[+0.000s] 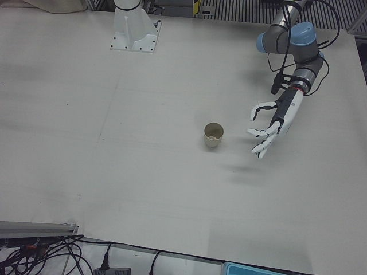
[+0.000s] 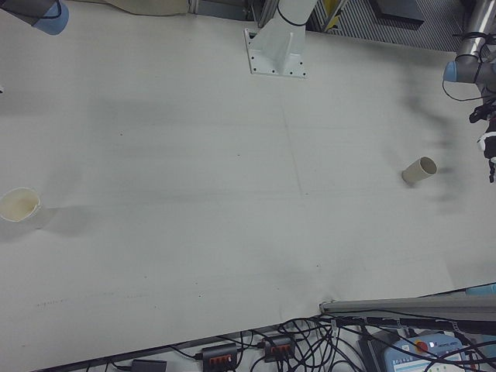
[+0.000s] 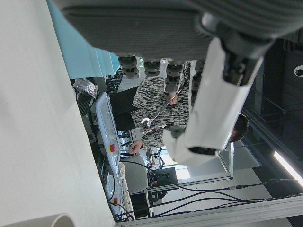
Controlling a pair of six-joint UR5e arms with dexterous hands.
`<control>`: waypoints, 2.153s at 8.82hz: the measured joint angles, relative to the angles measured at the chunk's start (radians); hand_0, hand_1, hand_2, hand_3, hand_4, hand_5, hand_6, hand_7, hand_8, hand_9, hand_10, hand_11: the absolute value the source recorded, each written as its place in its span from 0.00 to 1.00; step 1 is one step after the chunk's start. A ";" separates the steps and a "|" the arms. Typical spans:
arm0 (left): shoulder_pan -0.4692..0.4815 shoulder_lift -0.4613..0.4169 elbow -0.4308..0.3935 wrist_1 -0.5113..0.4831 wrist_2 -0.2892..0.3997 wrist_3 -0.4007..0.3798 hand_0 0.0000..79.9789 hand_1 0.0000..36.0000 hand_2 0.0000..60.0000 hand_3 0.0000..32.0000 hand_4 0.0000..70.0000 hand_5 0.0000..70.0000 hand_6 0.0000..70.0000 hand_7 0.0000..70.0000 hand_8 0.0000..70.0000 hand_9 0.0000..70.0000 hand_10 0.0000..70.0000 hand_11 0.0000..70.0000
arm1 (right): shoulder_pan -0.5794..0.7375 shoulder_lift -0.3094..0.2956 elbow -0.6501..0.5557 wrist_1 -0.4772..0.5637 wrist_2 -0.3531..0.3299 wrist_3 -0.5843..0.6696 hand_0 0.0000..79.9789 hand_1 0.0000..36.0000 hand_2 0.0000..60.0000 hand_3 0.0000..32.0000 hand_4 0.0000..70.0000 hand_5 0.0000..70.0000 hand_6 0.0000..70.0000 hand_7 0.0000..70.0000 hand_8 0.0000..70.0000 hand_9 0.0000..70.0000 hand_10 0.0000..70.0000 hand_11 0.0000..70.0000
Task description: Pour water
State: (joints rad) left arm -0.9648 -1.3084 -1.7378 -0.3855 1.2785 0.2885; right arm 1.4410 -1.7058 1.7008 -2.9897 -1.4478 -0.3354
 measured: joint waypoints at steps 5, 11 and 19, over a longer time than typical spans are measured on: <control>0.014 0.002 -0.003 -0.051 0.000 0.066 1.00 1.00 0.35 0.00 0.27 1.00 0.01 0.14 0.08 0.01 0.05 0.14 | 0.001 0.000 0.000 -0.003 0.001 0.000 0.57 0.31 0.19 0.00 0.29 0.20 0.06 0.14 0.04 0.03 0.05 0.08; 0.049 -0.005 0.122 -0.212 0.009 0.208 1.00 1.00 0.00 0.03 0.05 0.17 0.00 0.14 0.03 0.01 0.02 0.11 | -0.016 0.000 0.000 -0.014 0.000 -0.008 0.58 0.33 0.19 0.00 0.28 0.20 0.06 0.14 0.04 0.04 0.04 0.07; 0.153 -0.080 0.180 -0.160 0.027 0.285 1.00 1.00 0.00 0.37 0.00 0.08 0.00 0.13 0.03 0.01 0.01 0.09 | -0.022 0.000 -0.007 -0.014 -0.001 -0.008 0.58 0.33 0.18 0.00 0.24 0.19 0.05 0.14 0.04 0.03 0.04 0.07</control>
State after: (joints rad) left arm -0.8117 -1.3881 -1.5582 -0.5455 1.3052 0.5732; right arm 1.4193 -1.7058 1.6939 -3.0035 -1.4489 -0.3431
